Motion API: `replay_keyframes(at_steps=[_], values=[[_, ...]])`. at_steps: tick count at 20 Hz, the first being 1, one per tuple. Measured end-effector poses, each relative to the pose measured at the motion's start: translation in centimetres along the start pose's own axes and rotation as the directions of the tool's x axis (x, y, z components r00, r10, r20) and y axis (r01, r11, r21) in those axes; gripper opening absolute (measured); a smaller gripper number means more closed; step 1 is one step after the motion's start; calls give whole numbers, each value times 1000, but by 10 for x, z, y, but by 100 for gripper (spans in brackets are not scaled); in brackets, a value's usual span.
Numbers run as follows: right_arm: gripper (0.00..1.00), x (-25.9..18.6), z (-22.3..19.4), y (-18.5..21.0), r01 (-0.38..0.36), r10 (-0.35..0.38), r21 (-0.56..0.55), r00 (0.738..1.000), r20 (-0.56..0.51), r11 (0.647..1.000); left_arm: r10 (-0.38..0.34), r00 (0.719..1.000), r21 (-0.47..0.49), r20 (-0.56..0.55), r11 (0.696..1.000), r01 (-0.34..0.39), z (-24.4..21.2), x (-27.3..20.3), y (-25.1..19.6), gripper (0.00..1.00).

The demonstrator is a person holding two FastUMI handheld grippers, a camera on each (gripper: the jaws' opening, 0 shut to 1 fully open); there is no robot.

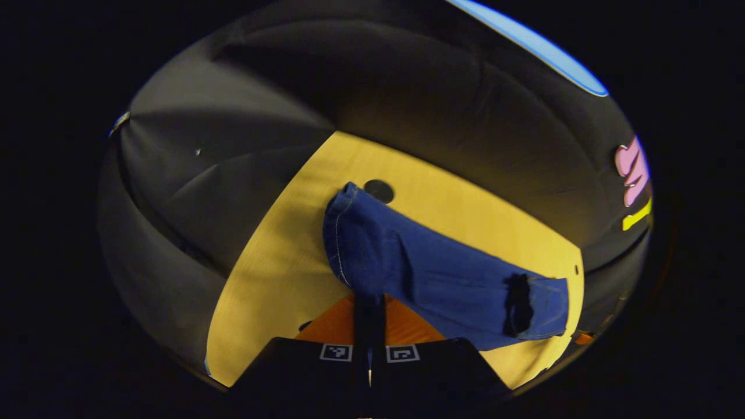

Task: Grasp the waist and the cuffs of the jeans and fold them to make the two legs overlap; first hold the waist and fold one-third of the jeans toward the cuffs, then hold the cuffs and fold the remaining one-third in the same direction to finish folding.

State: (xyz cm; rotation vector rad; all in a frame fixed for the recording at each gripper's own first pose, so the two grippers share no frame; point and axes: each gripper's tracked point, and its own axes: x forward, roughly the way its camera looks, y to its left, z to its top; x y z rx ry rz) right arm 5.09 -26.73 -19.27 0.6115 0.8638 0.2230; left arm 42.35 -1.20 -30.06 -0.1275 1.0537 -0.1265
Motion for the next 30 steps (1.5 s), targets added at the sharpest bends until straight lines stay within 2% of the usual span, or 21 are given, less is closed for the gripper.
replay_keyframes(at_steps=[1,2,3,6,11,15,17,19,20,21,22,23,24,28,30], values=[[96,-2,3,1,-3,3,0,1000,7,1000,-28,1000,28,14,999,27,5,-8,-18,7],[96,-6,4,3,-5,5,-2,1000,17,1000,-51,998,55,27,997,50,11,-17,-36,2],[96,-9,6,3,-7,7,-3,1000,24,1000,-82,996,76,38,994,79,12,-27,-59,6],[96,-23,11,3,-7,8,-21,999,47,1000,-190,980,146,51,973,181,10,-38,-137,6],[96,-48,12,-3,-3,8,-62,997,70,998,-346,938,211,4,917,337,-30,-32,-281,6],[96,-62,10,-17,-3,8,-61,997,81,998,-407,909,216,-89,883,416,-86,-1,-386,6],[96,-67,10,-25,-2,7,-63,996,85,998,-345,929,257,-134,893,368,-118,34,-410,7],[96,-73,10,-31,-13,18,-63,996,84,998,-228,954,317,-197,906,282,-152,65,-403,8],[96,-75,9,-36,-11,17,-73,997,80,997,-197,954,317,-228,911,264,-168,76,-403,9],[96,-76,7,-42,-3,10,-93,997,75,996,-169,955,315,-244,918,243,-177,82,-397,17],[96,-77,6,-50,11,-3,-119,998,71,993,-151,953,317,-261,919,233,-186,86,-397,14],[96,-76,5,-59,35,-24,-152,997,74,988,-140,955,335,-263,915,226,-191,88,-394,18],[96,-78,3,-66,50,-38,-176,997,71,983,-138,961,355,-241,909,219,-189,86,-398,34],[96,-84,7,-66,58,-37,-214,994,99,975,-206,969,393,-132,887,242,-177,51,-420,99],[96,-92,13,-60,70,-38,-239,990,134,968,-252,966,420,-60,871,254,-170,22,-420,98]])
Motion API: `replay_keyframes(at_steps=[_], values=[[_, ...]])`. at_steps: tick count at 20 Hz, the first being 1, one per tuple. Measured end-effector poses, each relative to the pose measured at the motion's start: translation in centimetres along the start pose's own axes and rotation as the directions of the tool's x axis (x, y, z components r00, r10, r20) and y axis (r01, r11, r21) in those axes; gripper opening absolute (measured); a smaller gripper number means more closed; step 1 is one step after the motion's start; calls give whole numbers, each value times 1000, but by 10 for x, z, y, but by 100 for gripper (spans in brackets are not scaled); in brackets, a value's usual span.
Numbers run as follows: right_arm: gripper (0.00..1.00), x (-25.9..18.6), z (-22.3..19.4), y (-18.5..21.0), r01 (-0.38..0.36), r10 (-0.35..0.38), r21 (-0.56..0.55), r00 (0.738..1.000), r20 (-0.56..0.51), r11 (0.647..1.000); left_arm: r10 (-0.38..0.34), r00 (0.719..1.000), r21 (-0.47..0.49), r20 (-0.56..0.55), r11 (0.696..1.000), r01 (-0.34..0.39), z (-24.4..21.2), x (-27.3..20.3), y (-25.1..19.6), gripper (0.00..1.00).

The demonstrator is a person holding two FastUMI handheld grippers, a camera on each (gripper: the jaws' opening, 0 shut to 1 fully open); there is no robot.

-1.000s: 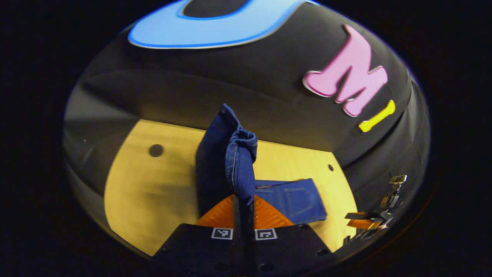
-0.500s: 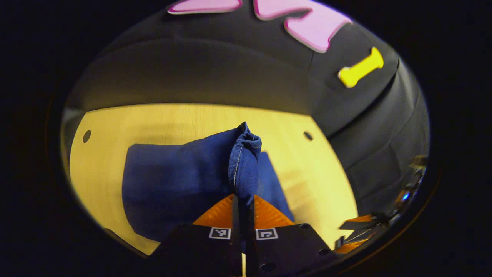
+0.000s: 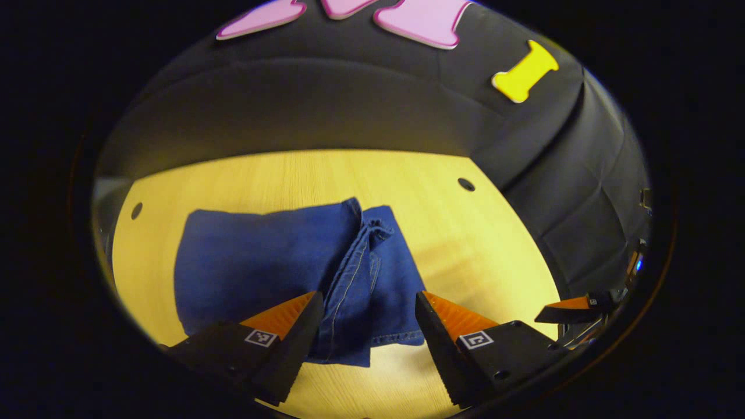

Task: Grasp the waist and the cuffs of the jeans and fold them to make the two legs overlap; first hold the waist and fold one-third of the jeans toward the cuffs, then hold the cuffs and fold the remaining one-third in the same direction to finish folding.

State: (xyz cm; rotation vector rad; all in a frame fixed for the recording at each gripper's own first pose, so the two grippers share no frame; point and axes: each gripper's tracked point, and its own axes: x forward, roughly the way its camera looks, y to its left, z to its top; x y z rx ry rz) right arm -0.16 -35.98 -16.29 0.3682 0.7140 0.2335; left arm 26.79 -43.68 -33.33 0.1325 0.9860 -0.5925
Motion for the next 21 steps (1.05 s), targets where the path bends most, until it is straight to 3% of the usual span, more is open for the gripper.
replay_keyframes(at_steps=[3,8,13,17,21], values=[[96,-20,17,11,24,-20,-52,997,69,998,-8,996,44,89,999,4,-7,-55,-7,98],[96,-83,42,49,92,-71,-89,974,217,992,44,970,100,240,993,-69,-35,-167,-17,97],[97,-164,49,100,161,-105,-135,931,349,978,115,899,61,423,986,-154,-70,-289,-37,97],[98,-226,51,142,214,-101,-197,879,467,957,161,834,1,528,982,-191,-94,-365,-44,97],[98,-261,61,171,261,-101,-220,830,549,940,196,762,0,617,969,-248,-99,-428,-48,97]])
